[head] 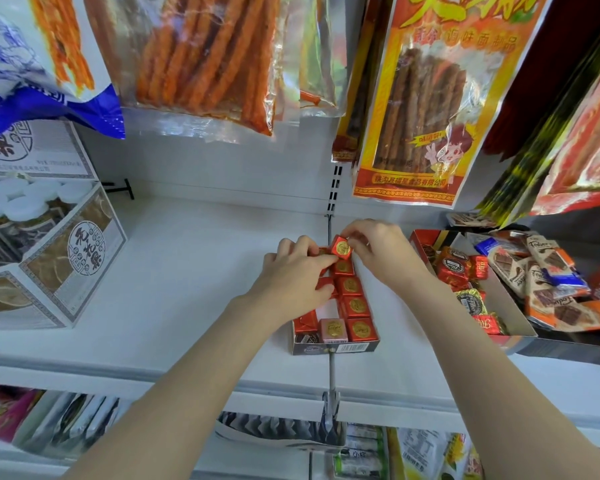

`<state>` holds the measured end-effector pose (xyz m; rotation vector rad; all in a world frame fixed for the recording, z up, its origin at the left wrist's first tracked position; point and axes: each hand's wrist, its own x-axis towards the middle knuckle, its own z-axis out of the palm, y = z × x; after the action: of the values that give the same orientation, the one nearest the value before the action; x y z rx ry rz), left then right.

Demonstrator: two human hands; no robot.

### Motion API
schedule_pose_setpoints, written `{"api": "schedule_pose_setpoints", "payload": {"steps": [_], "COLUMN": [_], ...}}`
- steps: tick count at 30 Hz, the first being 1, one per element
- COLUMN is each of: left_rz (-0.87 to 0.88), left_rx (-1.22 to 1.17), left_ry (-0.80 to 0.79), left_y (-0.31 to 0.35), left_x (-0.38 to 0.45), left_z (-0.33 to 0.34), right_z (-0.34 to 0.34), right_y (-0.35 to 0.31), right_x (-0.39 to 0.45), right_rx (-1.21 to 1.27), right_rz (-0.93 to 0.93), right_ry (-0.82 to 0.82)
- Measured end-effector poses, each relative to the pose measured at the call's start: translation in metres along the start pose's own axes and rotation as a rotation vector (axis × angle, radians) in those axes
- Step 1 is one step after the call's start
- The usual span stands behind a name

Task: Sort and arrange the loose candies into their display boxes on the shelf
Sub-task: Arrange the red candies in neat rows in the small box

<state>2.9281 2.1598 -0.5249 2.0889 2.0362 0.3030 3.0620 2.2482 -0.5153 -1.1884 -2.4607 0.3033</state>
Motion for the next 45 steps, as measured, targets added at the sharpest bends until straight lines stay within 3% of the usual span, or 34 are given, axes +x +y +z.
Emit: {"api": "schedule_pose_setpoints", "payload": {"steps": [8, 18, 31, 39, 45], "left_rz": [0.008, -0.001, 0.010, 0.021, 0.032], "left_rx": [-0.146, -0.092, -0.069, -0.105, -0.116], "left_ry": [0.021, -0.037, -0.080, -0.099, 0.070], "left_y": [-0.005, -0.008, -0.002, -0.005, -0.010], "left_x": [-0.001, -0.003, -0.001, -0.002, -0.005], "left_z": [-0.010, -0.005, -0.004, -0.006, -0.014], "right_z": [0.003, 0.006, 0.003, -0.008, -0.012], "right_y": [-0.002, -0.004, -0.015, -0.008, -0.007], "right_x": [0.002, -0.001, -0.018, -0.026, -0.030], "right_rx": [-0.097, -0.207, -0.457, -0.139, -0.044], "right_rz": [-0.038, -0.024, -0.047, -0.009, -0.051], "right_ry": [-0.037, -0.018, -0.193, -0.101, -0.087]}}
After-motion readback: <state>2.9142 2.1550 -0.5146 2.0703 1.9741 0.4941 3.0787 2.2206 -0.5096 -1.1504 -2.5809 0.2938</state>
